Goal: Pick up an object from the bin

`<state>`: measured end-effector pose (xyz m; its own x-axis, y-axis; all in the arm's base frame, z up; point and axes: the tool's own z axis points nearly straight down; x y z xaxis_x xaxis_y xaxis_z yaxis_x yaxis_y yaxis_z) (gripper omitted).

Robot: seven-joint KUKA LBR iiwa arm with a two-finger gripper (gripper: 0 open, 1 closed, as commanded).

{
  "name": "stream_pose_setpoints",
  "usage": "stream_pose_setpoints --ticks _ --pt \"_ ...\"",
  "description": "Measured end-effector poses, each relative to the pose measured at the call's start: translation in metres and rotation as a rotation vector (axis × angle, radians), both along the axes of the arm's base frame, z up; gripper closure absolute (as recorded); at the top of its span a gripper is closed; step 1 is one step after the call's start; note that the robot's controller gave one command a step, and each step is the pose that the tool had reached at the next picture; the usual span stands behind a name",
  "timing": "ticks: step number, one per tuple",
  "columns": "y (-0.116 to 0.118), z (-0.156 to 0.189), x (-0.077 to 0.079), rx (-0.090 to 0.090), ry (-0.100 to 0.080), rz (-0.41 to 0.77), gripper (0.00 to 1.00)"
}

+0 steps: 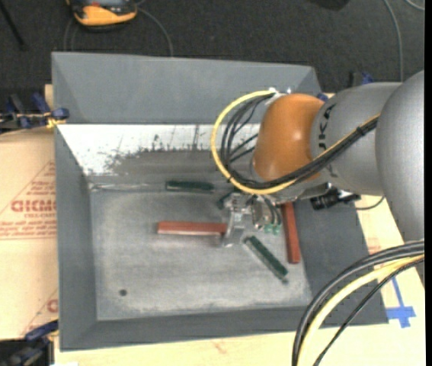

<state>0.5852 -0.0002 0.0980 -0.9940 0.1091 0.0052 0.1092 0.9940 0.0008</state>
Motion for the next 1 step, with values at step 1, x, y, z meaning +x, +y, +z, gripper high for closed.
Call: stream_pose_setpoints --ticks 1 --pt "-0.0001 0.0163 0.0027 0.0 -0.01 0.001 1.0"
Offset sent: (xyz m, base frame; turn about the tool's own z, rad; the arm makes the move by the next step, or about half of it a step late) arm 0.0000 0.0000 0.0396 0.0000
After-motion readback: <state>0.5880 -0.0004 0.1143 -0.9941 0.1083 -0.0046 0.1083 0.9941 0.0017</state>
